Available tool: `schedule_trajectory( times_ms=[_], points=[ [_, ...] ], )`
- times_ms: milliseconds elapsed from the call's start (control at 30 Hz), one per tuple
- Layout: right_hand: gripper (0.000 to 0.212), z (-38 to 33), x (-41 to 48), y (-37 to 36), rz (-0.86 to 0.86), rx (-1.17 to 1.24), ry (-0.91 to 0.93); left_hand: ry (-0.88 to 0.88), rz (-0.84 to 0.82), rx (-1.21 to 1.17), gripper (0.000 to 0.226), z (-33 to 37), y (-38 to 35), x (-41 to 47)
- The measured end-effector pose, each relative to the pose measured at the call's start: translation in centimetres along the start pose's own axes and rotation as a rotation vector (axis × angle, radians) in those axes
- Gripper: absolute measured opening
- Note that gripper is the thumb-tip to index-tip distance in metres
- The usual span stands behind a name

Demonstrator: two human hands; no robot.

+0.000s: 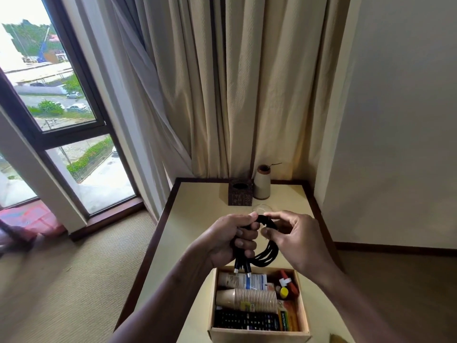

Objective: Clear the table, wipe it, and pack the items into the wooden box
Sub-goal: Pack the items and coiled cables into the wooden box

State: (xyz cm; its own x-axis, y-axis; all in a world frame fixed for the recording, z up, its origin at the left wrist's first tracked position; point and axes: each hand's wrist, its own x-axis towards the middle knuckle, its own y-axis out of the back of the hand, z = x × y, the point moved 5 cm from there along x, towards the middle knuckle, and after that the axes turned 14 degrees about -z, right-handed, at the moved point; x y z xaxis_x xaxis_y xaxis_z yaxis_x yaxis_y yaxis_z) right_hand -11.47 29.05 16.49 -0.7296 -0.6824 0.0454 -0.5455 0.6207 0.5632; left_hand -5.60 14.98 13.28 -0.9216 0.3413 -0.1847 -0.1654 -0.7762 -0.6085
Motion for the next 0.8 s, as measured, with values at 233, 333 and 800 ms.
schedule_trajectory(
  times_ms=[233, 333, 800],
  points=[
    [0.027, 4.7, -0.8, 0.1, -0.143, 0.041, -0.206, -0.041, 0.055, -0.067, 0.018, -5.9, 2.5, 1.4],
    [0.023, 7.4, -1.4, -0.8, -0.119, -0.175, -0.248, -0.051, 0.092, -0.051, 0.017, -10.0, 3.0, 2.9],
    [0.023, 14.2, -3.4, -3.7, -0.308, -0.613, -0.587, 0.029, 0.846, 1.424, 0.013, -15.2, 13.3, -1.0]
  ],
)
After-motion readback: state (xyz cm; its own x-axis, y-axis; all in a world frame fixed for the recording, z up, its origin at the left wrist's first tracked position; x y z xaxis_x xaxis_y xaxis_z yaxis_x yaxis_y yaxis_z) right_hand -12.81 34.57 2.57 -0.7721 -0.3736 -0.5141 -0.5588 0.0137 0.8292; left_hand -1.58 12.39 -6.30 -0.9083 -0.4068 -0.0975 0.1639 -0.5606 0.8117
